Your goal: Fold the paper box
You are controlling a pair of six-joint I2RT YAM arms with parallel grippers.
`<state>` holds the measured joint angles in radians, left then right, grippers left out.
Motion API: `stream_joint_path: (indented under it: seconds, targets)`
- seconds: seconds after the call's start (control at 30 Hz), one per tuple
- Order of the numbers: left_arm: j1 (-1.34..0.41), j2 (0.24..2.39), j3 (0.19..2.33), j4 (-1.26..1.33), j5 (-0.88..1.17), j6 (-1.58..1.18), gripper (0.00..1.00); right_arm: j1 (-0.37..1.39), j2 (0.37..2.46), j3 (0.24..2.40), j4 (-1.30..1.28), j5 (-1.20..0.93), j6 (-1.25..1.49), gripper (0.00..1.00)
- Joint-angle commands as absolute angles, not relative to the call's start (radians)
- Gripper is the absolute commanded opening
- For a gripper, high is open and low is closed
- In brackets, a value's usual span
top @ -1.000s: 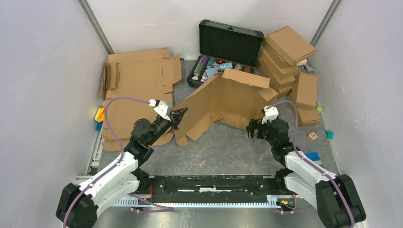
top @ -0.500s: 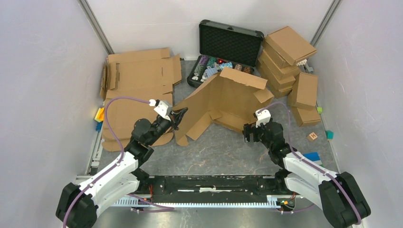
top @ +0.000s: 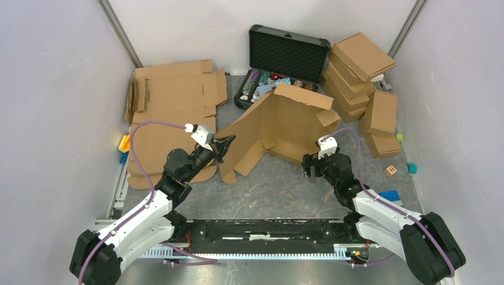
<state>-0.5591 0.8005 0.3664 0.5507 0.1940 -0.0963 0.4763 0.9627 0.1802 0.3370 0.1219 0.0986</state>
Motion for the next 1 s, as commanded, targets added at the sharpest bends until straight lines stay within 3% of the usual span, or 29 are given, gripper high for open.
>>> stream_joint_path:
  seconds: [0.0,0.4,0.63,0.77,0.97]
  targets:
    - [-0.578,0.767,0.376,0.553,0.254,-0.195,0.02,0.485,0.959,0.196,0.458,0.1,0.188,0.98]
    - [-0.608,0.769,0.368,0.529,0.265,-0.235,0.02,0.482,1.012,0.198,0.541,0.089,0.294,0.9]
    - [-0.607,0.781,0.376,0.493,0.235,-0.227,0.02,0.483,1.057,0.237,0.43,0.239,0.194,0.92]
    - [-0.609,0.791,0.382,0.485,0.233,-0.226,0.02,0.484,1.108,0.252,0.396,0.195,0.159,0.98]
    - [-0.609,0.793,0.383,0.473,0.222,-0.219,0.02,0.5,1.153,0.252,0.356,0.182,0.11,0.98]
